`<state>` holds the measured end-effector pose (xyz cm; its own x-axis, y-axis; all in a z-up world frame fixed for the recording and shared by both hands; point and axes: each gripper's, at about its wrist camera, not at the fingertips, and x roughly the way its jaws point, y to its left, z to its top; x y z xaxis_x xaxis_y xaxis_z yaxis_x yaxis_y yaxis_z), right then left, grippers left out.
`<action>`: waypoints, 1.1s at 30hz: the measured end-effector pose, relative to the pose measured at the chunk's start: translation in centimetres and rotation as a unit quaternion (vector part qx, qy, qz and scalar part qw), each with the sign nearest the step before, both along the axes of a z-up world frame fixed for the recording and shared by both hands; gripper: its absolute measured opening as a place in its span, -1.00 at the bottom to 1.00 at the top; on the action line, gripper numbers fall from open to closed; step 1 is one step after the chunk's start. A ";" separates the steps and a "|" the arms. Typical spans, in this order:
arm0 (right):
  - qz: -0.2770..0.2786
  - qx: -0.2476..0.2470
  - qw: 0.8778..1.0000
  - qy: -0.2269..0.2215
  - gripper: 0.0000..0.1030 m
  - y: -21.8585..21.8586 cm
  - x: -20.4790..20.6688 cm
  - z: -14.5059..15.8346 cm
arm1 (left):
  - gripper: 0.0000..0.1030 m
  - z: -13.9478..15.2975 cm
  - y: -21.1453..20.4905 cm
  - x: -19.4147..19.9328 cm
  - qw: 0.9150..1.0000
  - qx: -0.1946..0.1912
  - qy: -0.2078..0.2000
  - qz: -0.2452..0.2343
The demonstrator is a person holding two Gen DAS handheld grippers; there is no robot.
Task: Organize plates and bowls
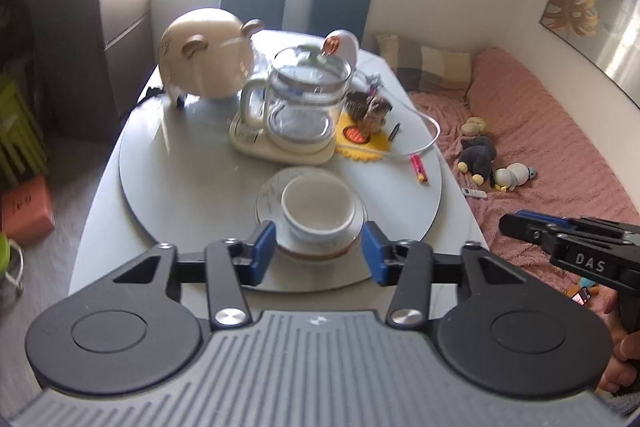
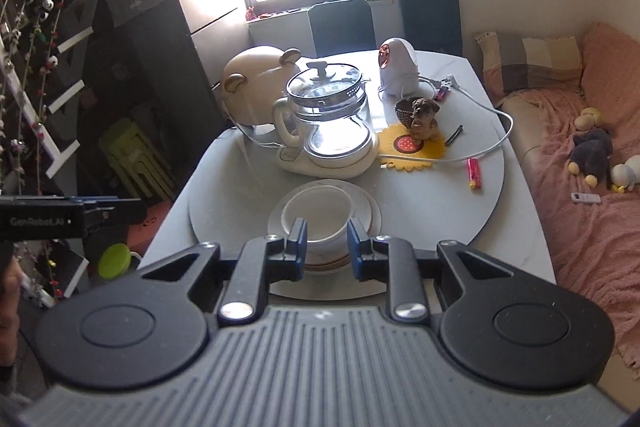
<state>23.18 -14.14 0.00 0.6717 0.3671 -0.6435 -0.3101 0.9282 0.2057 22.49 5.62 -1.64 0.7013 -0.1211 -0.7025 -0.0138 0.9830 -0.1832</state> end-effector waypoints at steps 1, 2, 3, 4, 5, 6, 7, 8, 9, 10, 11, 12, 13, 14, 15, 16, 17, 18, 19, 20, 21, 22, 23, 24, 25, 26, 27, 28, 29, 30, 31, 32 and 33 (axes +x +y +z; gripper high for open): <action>-0.003 -0.004 1.000 -0.002 -0.33 -0.1 0.0 0.0 | 0.26 -0.3 0.1 0.1 1.000 -0.006 0.005 0.004; -0.008 -0.007 1.000 -0.003 -0.21 -0.1 0.1 0.0 | 0.43 -0.6 0.1 0.3 1.000 -0.013 0.011 0.007; -0.015 -0.009 1.000 -0.002 0.14 -0.3 0.2 -0.1 | 0.67 -0.8 0.1 0.5 1.000 -0.022 0.018 0.006; -0.024 -0.009 1.000 -0.002 0.55 -0.5 0.4 -0.2 | 0.77 -1.0 0.1 0.8 0.999 -0.028 0.021 0.002; -0.031 -0.007 0.999 -0.003 0.67 -0.7 0.6 -0.3 | 0.86 -1.1 -0.1 0.9 0.999 -0.027 0.021 0.000; -0.034 -0.007 0.999 -0.006 0.69 -0.9 0.7 -0.3 | 0.87 -1.2 -0.3 1.1 1.000 -0.021 0.019 0.001; -0.032 -0.010 0.999 -0.005 0.69 -1.0 0.9 -0.4 | 0.88 -1.2 -0.5 1.2 1.000 -0.011 0.017 0.003; -0.030 -0.010 0.999 -0.002 0.69 -1.0 1.1 -0.5 | 0.90 -1.3 -0.7 1.3 1.000 -0.002 0.016 0.005; -0.031 -0.005 1.000 0.000 0.69 -1.2 1.2 -0.7 | 0.92 -1.3 -0.7 1.6 1.000 0.006 0.015 0.007; -0.033 -0.003 0.999 0.002 0.69 -1.2 1.3 -0.8 | 0.92 -1.3 -0.7 1.7 1.000 0.010 0.014 0.011; -0.034 -0.004 0.999 0.003 0.69 -1.2 1.3 -0.9 | 0.92 -1.3 -0.6 1.9 1.000 0.011 0.015 0.016; -0.032 -0.006 0.999 0.005 0.69 -1.2 1.4 -0.9 | 0.92 -1.3 -0.5 2.1 1.000 0.010 0.014 0.021; -0.030 -0.007 0.999 0.005 0.69 -1.1 1.5 -0.9 | 0.93 -1.2 -0.3 2.2 1.000 0.006 0.013 0.025; -0.029 -0.007 1.000 0.005 0.69 -1.1 1.5 -0.9 | 0.93 -1.2 -0.2 2.3 1.000 0.004 0.011 0.029; -0.028 -0.007 1.000 0.006 0.69 -1.1 1.6 -0.9 | 0.93 -1.2 -0.1 2.5 0.999 0.005 0.011 0.031; -0.027 -0.008 1.000 0.006 0.69 -1.1 1.7 -0.8 | 0.93 -1.2 -0.1 2.7 0.999 0.009 0.015 0.032; -0.026 -0.009 1.000 0.007 0.69 -1.0 1.7 -0.9 | 0.93 -1.2 -0.1 3.0 0.999 0.012 0.019 0.032; -0.025 -0.010 1.000 0.007 0.69 -1.0 1.8 -0.9 | 0.93 -1.1 -0.1 3.0 0.999 0.013 0.018 0.034; -0.024 -0.012 1.000 0.007 0.69 -0.9 1.8 -0.9 | 0.93 -1.1 -0.1 3.0 0.999 0.013 0.016 0.035; -0.022 -0.012 1.000 0.007 0.69 -0.9 1.8 -0.9 | 0.93 -1.1 -0.1 3.2 0.999 0.011 0.016 0.035; -0.021 -0.013 1.000 0.008 0.69 -0.9 1.9 -0.9 | 0.93 -1.0 -0.2 3.3 0.999 0.011 0.016 0.036; -0.021 -0.014 1.000 0.009 0.69 -1.0 2.0 -0.9 | 0.93 -1.0 -0.2 3.4 0.999 0.010 0.016 0.036; -0.022 -0.014 1.000 0.009 0.69 -1.0 2.0 -0.9 | 0.93 -1.0 -0.3 3.4 0.999 0.011 0.016 0.036; -0.022 -0.014 1.000 0.009 0.69 -1.1 2.0 -0.9 | 0.93 -1.0 -0.3 3.4 0.999 0.011 0.016 0.036; -0.022 -0.014 1.000 0.010 0.69 -1.1 2.0 -0.9 | 0.93 -1.0 -0.4 3.4 0.999 0.011 0.015 0.035; -0.022 -0.013 1.000 0.009 0.69 -1.1 2.0 -0.9 | 0.93 -1.0 -0.4 3.4 0.999 0.012 0.014 0.036; -0.019 -0.013 1.000 0.009 0.69 -1.0 2.0 -0.9 | 0.93 -1.0 -0.6 3.4 0.999 0.015 0.014 0.036; -0.017 -0.012 1.000 0.009 0.69 -1.0 1.9 -0.9 | 0.93 -1.0 -0.8 3.4 0.999 0.020 0.014 0.037; -0.016 -0.012 1.000 0.008 0.69 -1.0 1.9 -0.9 | 0.93 -1.0 -0.9 3.5 0.999 0.023 0.016 0.037; -0.015 -0.013 1.000 0.009 0.69 -1.0 1.9 -1.0 | 0.93 -1.1 -1.0 3.5 0.999 0.024 0.016 0.038; -0.015 -0.013 1.000 0.010 0.69 -1.0 1.9 -1.0 | 0.93 -1.0 -1.0 3.4 0.999 0.022 0.017 0.039; -0.015 -0.013 1.000 0.011 0.69 -1.0 1.9 -1.0 | 0.93 -1.0 -0.9 3.4 0.999 0.018 0.017 0.039; -0.015 -0.014 1.000 0.012 0.69 -1.0 1.9 -1.1 | 0.93 -1.0 -1.0 3.4 0.999 0.017 0.017 0.039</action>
<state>25.11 -15.13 -1.06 0.6668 0.3287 -0.6688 -0.2770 0.9425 0.1871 25.90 4.64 -2.63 0.6839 -0.0432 -0.7283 -0.0953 0.9844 -0.1479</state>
